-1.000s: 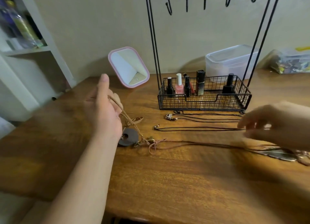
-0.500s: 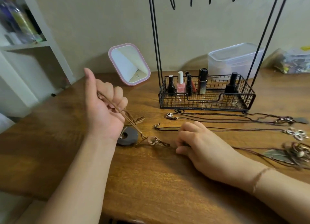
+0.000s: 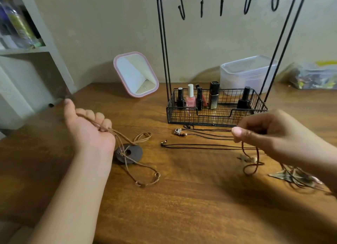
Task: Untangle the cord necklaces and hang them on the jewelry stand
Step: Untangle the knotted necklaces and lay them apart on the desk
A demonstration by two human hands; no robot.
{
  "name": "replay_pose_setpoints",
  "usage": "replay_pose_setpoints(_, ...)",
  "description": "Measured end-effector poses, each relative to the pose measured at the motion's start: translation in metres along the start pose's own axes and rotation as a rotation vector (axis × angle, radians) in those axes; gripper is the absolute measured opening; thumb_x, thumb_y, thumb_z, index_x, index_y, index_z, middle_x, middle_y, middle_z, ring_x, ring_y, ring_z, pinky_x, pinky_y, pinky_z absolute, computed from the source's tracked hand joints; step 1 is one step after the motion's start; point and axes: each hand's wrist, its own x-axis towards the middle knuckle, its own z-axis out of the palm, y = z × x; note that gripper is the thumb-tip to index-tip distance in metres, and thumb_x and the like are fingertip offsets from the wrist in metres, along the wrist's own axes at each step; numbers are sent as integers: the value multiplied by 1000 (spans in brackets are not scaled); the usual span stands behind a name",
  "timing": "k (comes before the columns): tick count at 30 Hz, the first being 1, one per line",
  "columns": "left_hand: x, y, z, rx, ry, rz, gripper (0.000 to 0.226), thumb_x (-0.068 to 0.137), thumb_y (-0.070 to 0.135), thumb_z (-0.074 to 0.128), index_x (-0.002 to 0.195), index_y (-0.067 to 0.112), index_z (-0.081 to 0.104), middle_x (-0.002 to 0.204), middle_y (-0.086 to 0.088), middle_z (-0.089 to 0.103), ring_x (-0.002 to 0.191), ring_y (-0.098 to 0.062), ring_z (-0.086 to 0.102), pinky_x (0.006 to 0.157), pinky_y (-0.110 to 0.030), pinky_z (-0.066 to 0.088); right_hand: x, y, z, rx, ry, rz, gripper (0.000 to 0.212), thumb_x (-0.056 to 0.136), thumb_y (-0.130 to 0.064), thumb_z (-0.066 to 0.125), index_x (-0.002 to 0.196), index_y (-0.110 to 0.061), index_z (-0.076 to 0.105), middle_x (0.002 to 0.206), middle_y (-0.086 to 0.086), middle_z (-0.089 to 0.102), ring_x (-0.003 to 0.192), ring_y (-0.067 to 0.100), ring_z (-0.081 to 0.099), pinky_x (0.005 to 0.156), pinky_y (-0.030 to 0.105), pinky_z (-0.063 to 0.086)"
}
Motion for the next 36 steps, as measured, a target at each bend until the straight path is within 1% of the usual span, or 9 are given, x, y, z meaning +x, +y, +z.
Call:
replay_pose_setpoints(4,-4,-9,9,276,-195,-30,57,96,42,55,45,23,38,48,7,27,43,-9,23,44,-23,20,1,9,4,-12,-35,-2,32,84,-50,53,73,-23,68,50,-4,48,45,4,40,42,17,30)
replay_pose_setpoints(9,-21,-20,9,747,-767,280,40,91,33,62,52,25,57,50,8,43,48,-10,36,46,-21,28,2,5,2,431,-94,-3,21,91,-22,50,83,-13,67,57,1,52,46,8,36,41,13,30)
replay_pose_setpoints(12,-35,-32,7,1082,-1190,458,30,87,43,60,68,21,62,63,7,56,61,-8,52,58,-22,41,0,-1,3,585,-152,-91,11,91,-17,56,89,-14,66,63,6,54,47,12,35,41,15,29)
replay_pose_setpoints(15,-49,-42,6,1274,-1355,493,48,84,72,47,105,31,62,96,18,59,84,-1,57,64,-14,43,-1,-2,9,634,-183,-137,11,88,-16,54,94,-11,62,66,7,55,48,15,34,43,16,32)
replay_pose_setpoints(18,-63,-51,10,1230,-1444,382,58,85,67,43,132,33,51,119,19,53,102,-4,56,76,-26,52,1,-1,19,611,-215,-155,10,92,-14,51,99,-10,57,69,7,57,49,14,35,43,17,31)
replay_pose_setpoints(24,-67,-57,12,1002,-1426,97,27,99,24,50,88,5,65,91,-15,65,87,-32,59,80,-52,50,2,8,12,482,-175,-90,21,90,-28,61,107,-15,58,59,-2,47,49,16,31,42,24,24)
replay_pose_setpoints(29,-42,-46,11,717,-1233,-149,32,101,26,36,79,15,56,97,-8,74,109,-26,66,99,-29,47,3,27,-26,235,-230,25,61,67,-71,70,79,-11,72,47,0,38,42,16,29,41,19,24)
replay_pose_setpoints(33,-38,-52,4,1047,-1328,-59,31,104,14,37,89,1,61,94,-5,75,96,-19,69,88,-25,51,-6,42,-55,492,-394,13,53,75,-50,78,58,-4,58,47,10,32,41,13,30,44,19,33)
replay_pose_setpoints(36,-40,-51,2,1091,-1354,-12,30,104,13,41,82,7,61,79,-6,71,79,-21,67,79,-27,52,-9,55,-69,863,-483,-81,35,84,-27,75,70,0,58,50,5,29,40,15,31,46,26,40)
